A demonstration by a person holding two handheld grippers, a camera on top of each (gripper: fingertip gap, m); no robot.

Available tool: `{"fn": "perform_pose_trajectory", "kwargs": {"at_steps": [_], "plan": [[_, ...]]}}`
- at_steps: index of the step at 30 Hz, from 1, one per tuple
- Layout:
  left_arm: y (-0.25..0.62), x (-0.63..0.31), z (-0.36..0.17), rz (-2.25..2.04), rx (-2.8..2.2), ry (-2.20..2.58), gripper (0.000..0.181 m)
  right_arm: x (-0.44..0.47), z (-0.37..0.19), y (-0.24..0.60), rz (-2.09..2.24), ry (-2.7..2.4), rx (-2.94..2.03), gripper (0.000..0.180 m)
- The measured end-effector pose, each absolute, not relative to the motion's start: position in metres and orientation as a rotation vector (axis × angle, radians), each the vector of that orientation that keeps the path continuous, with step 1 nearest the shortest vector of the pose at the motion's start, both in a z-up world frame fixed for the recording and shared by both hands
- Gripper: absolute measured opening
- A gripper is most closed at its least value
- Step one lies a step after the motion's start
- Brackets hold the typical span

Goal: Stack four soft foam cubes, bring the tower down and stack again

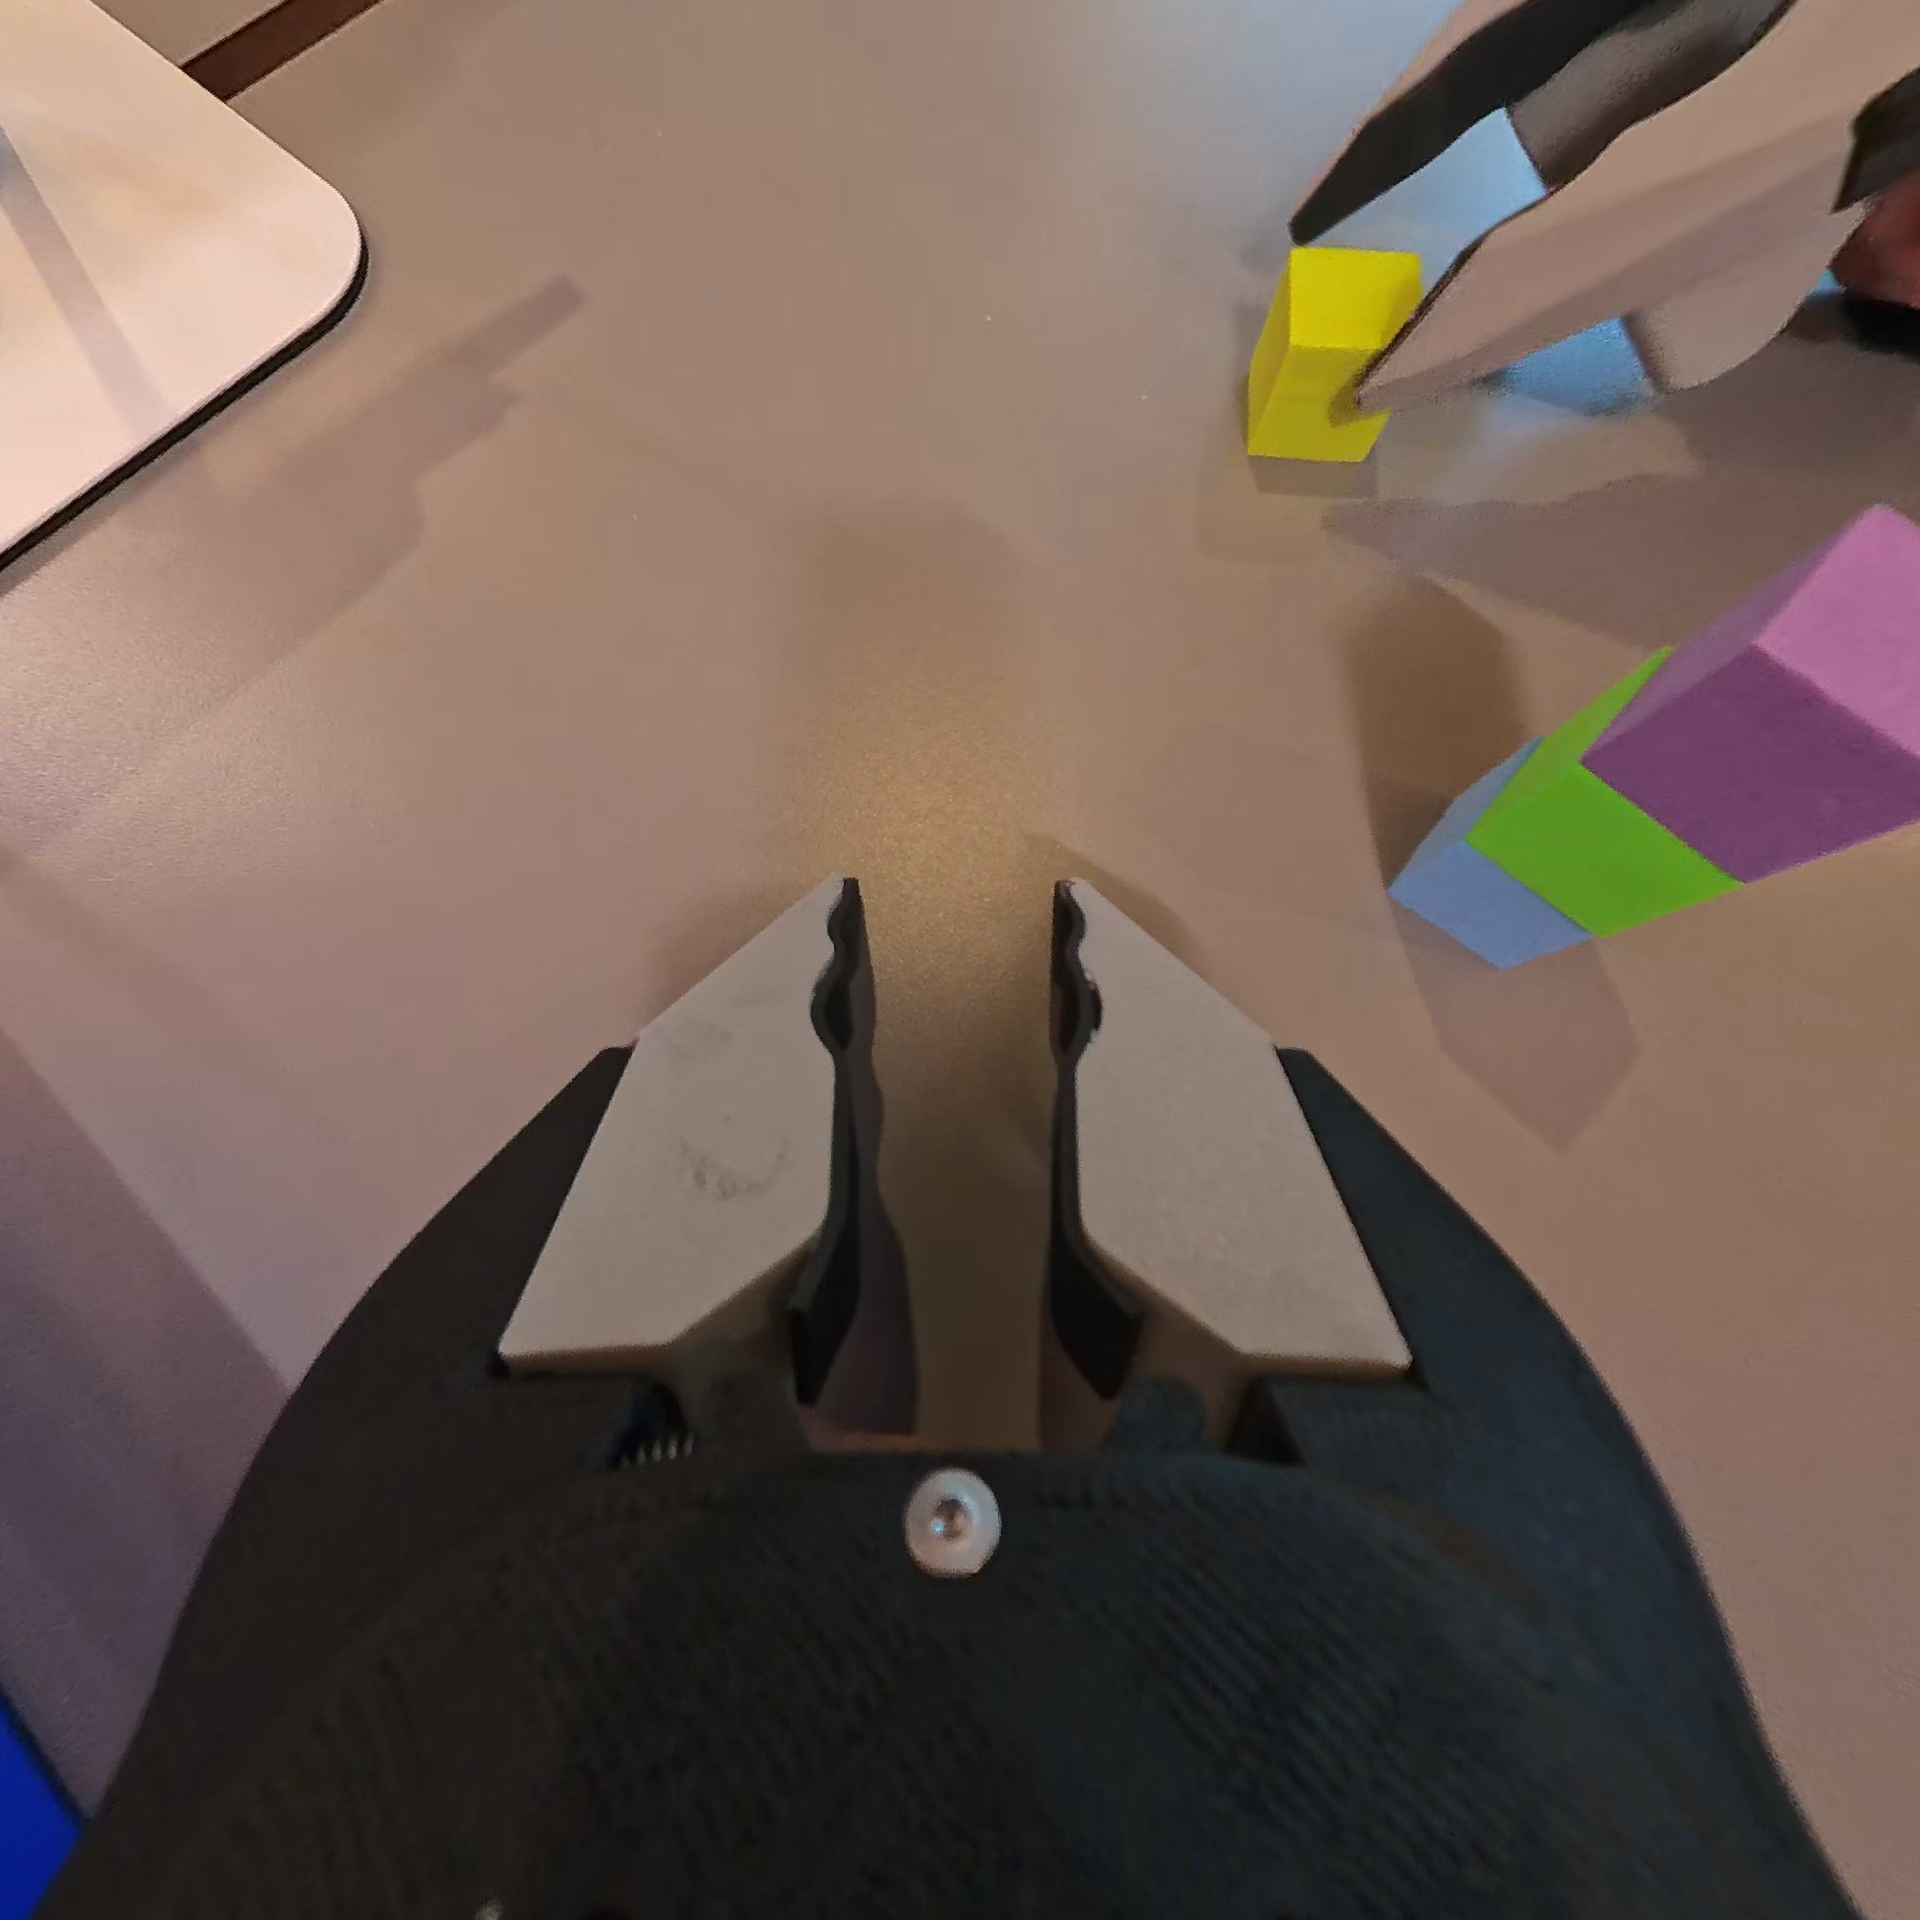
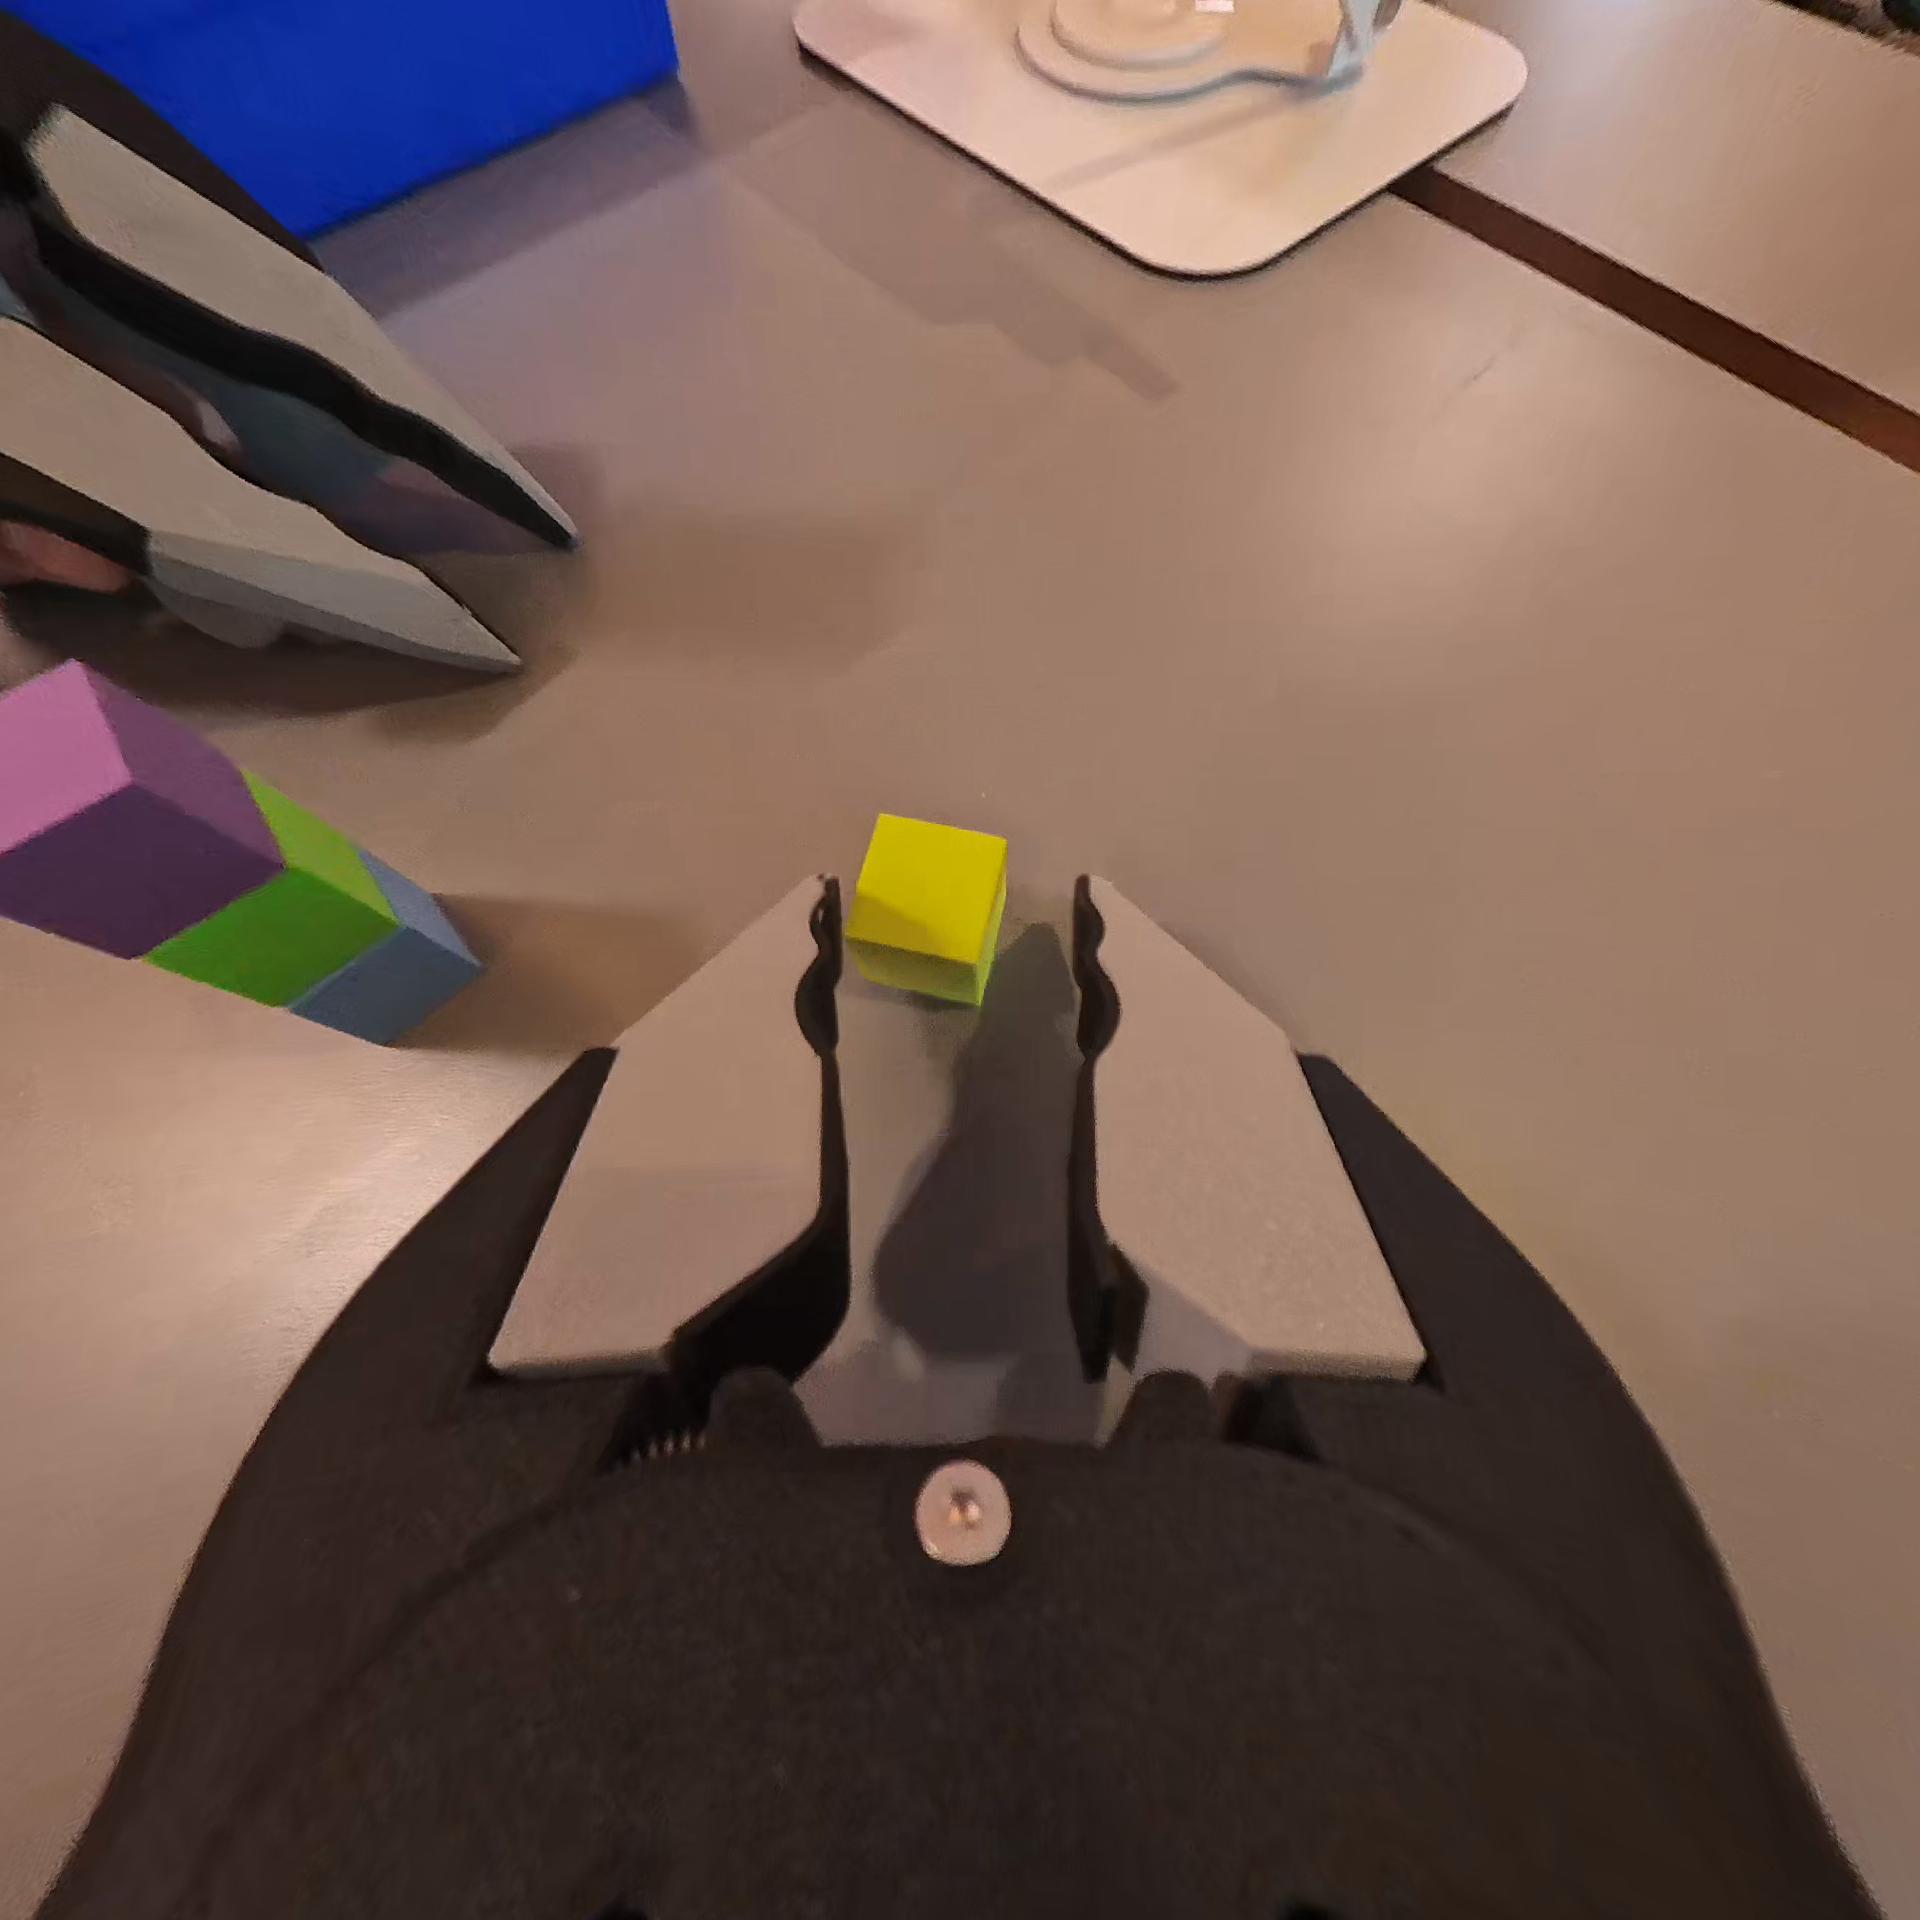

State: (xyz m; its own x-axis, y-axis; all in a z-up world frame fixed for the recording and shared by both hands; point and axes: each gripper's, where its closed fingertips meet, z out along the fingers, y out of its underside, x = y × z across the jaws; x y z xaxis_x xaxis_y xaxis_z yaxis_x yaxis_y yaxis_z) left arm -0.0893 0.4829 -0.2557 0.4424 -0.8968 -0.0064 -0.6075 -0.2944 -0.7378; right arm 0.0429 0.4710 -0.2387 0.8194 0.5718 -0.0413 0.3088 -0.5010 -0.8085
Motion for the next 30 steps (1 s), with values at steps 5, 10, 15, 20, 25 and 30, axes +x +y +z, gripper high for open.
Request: {"fn": "perform_pose_trajectory", "kwargs": {"at_steps": [5,10,15,20,25,30], "plan": [[0.483,-0.089,-0.256,-0.545,-2.016,1.259,0.035,0.041,-0.242,0.469,0.356,-0.68,-2.139,0.026],[0.483,-0.089,-0.256,-0.545,-2.016,1.26,0.035,0.038,-0.232,0.467,0.359,-0.708,-2.088,0.024],[0.481,-0.088,-0.256,-0.547,-2.01,1.27,0.033,0.013,-0.198,0.449,0.498,-0.821,-1.941,0.024],[0.48,-0.087,-0.256,-0.548,-2.007,1.274,0.03,-0.007,-0.174,0.422,0.55,-1.009,-1.832,0.024],[0.48,-0.087,-0.256,-0.55,-2.009,1.274,0.03,-0.016,-0.167,0.41,0.602,-1.153,-1.778,0.024],[0.48,-0.087,-0.255,-0.547,-2.007,1.275,0.029,-0.029,-0.144,0.403,0.798,-1.209,-1.736,0.024]]}}
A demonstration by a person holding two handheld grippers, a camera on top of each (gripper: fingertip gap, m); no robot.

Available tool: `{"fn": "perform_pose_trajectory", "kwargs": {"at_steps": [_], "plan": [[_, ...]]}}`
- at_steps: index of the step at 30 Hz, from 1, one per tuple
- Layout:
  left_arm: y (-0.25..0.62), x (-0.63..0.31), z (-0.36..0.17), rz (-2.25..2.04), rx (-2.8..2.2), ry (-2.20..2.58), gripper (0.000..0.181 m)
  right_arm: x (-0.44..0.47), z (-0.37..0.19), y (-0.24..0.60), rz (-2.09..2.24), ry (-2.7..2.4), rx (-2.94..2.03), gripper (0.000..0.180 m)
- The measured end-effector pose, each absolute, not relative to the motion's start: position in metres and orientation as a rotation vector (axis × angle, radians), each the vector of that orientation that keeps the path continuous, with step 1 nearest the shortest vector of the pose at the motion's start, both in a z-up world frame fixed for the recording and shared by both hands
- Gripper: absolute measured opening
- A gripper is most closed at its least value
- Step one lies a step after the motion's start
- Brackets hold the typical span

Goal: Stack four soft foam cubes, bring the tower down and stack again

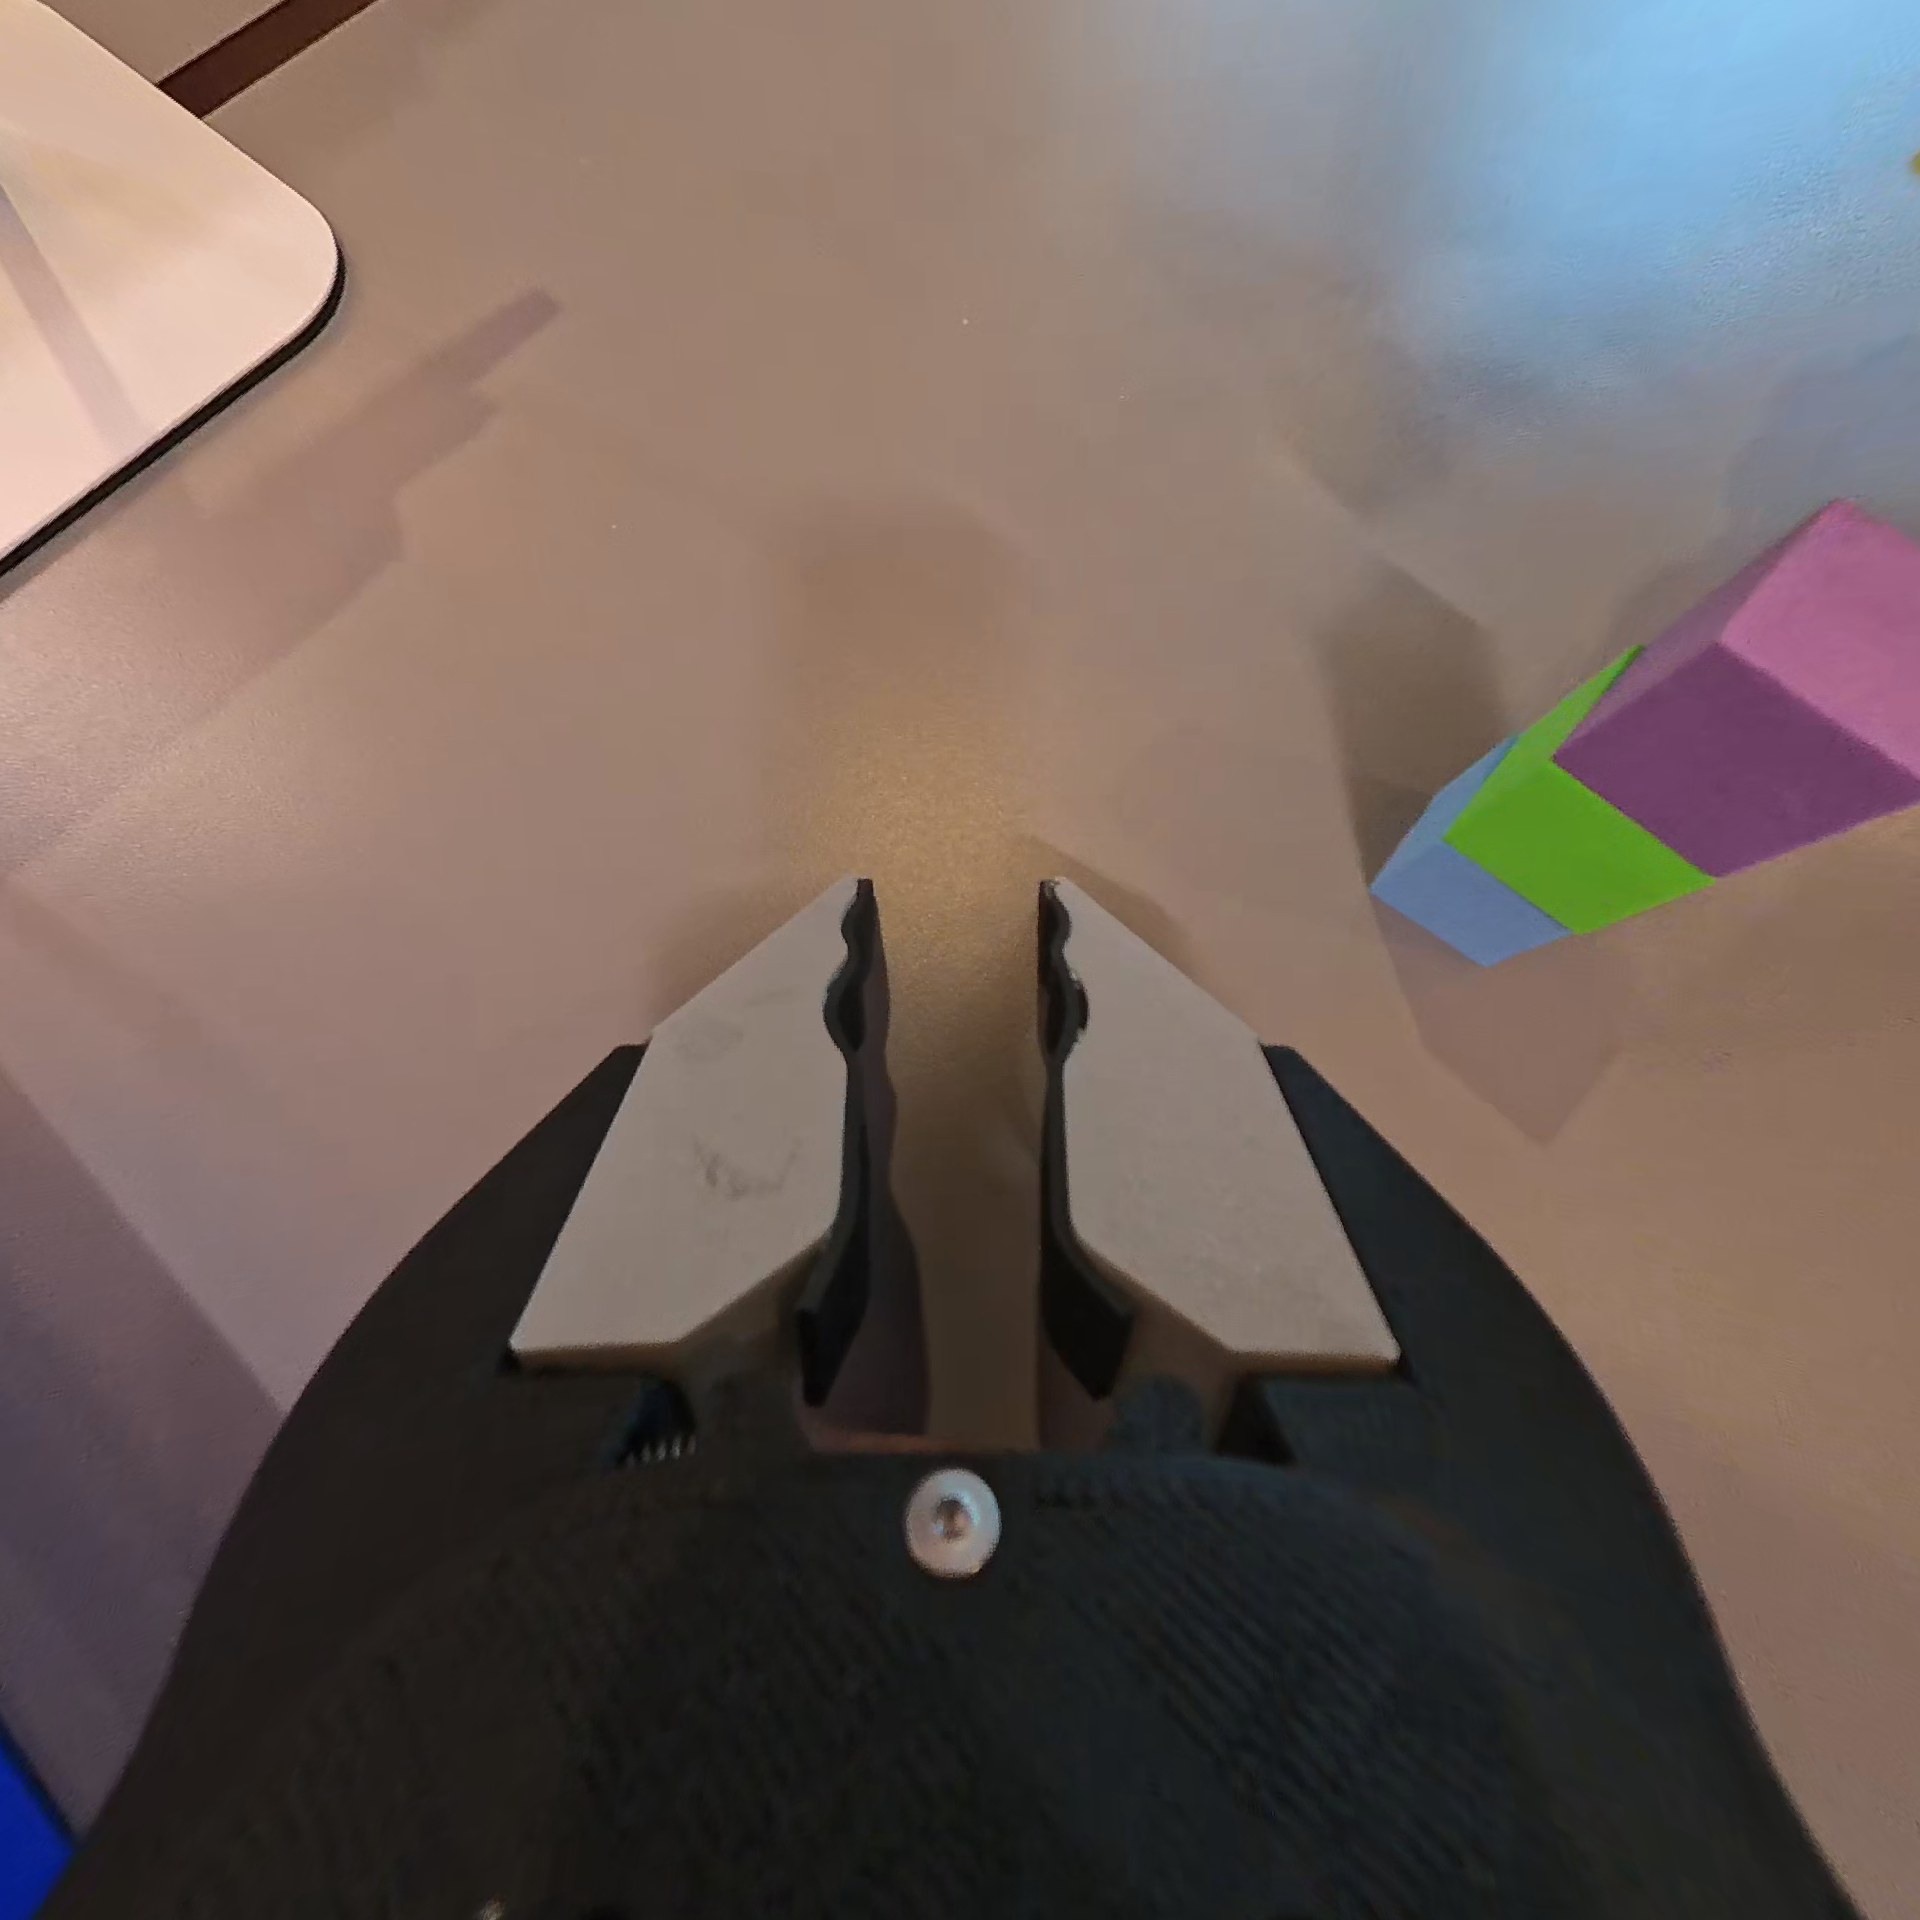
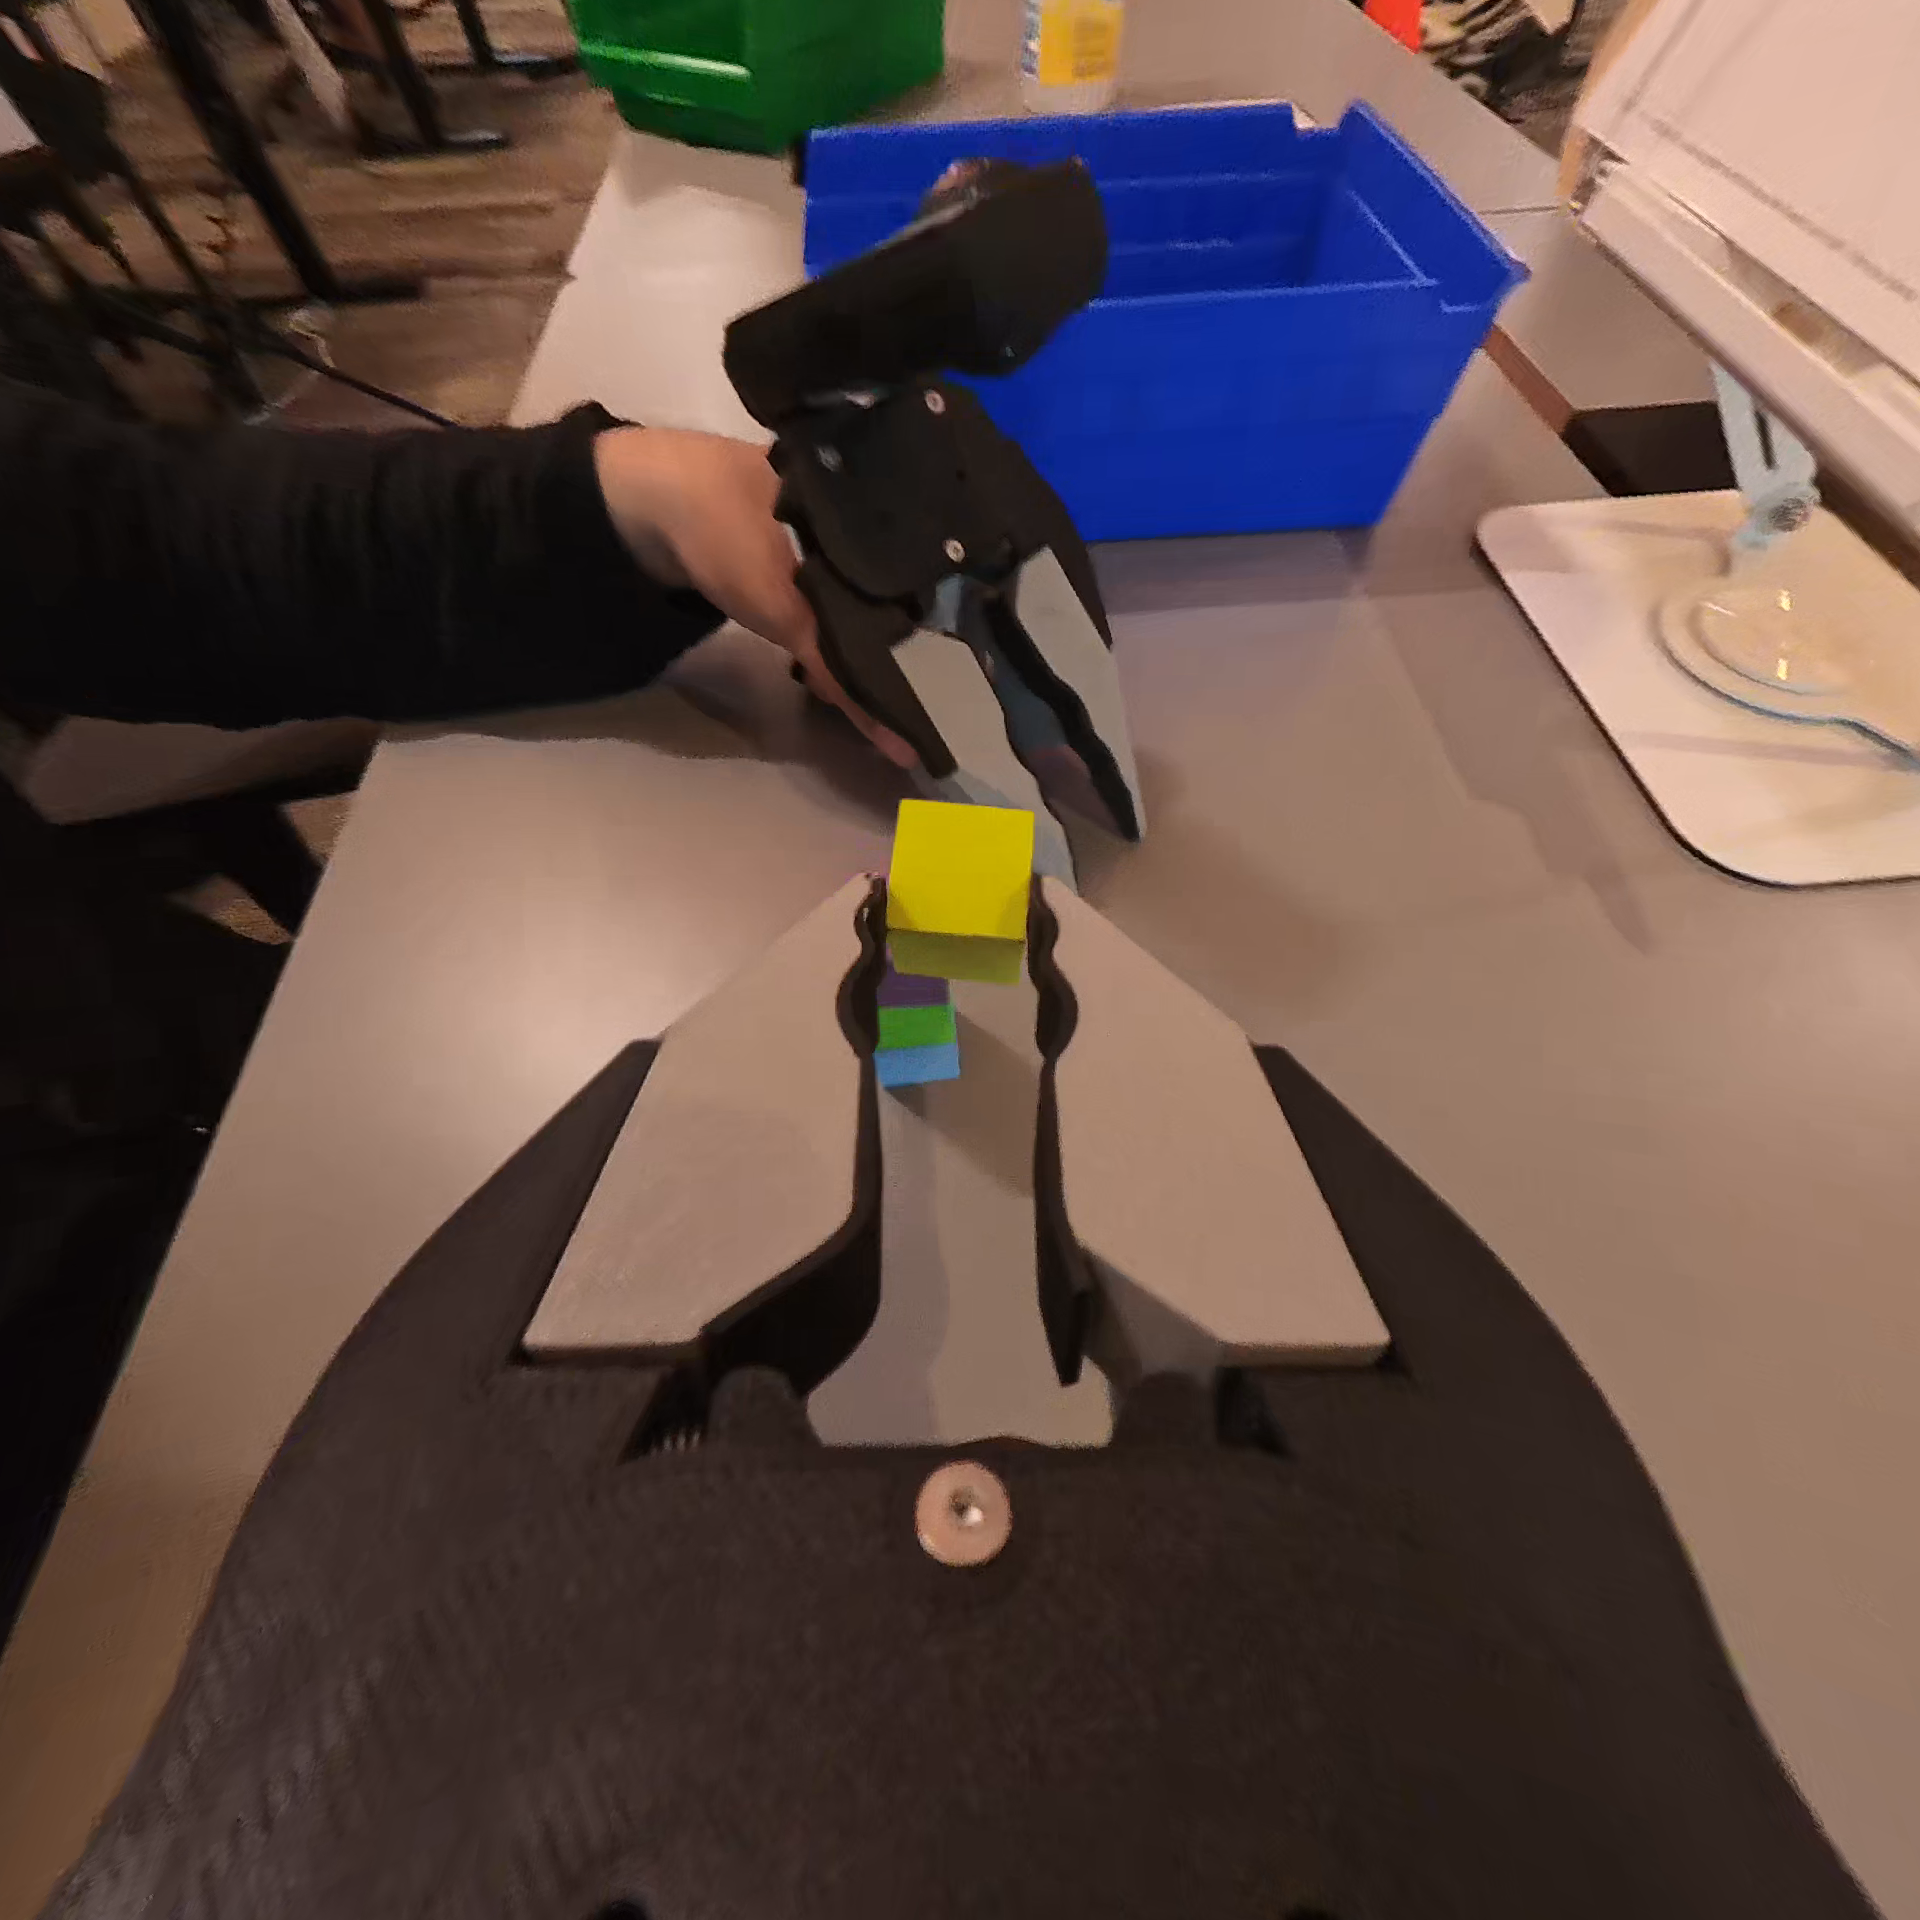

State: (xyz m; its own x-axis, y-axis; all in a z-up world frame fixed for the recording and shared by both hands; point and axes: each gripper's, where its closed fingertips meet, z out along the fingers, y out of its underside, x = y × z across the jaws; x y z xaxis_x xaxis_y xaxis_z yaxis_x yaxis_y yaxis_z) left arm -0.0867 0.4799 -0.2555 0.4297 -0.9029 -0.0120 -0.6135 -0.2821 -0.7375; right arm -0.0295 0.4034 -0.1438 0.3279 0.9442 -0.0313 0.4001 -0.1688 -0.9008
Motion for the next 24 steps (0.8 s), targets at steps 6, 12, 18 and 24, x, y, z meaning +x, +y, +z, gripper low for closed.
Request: {"fn": "perform_pose_trajectory", "kwargs": {"at_steps": [6,12,18,24], "plan": [[0.48,-0.087,-0.255,-0.551,-2.009,1.275,0.03,-0.045,-0.152,0.398,0.771,-1.28,-1.763,0.024],[0.48,-0.087,-0.255,-0.55,-2.008,1.275,0.03,-0.05,-0.155,0.393,0.776,-1.311,-1.758,0.024],[0.48,-0.087,-0.256,-0.55,-2.008,1.276,0.03,-0.05,-0.154,0.391,0.783,-1.314,-1.745,0.024],[0.48,-0.086,-0.256,-0.55,-2.008,1.276,0.03,-0.052,-0.16,0.392,0.757,-1.341,-1.754,0.024]]}}
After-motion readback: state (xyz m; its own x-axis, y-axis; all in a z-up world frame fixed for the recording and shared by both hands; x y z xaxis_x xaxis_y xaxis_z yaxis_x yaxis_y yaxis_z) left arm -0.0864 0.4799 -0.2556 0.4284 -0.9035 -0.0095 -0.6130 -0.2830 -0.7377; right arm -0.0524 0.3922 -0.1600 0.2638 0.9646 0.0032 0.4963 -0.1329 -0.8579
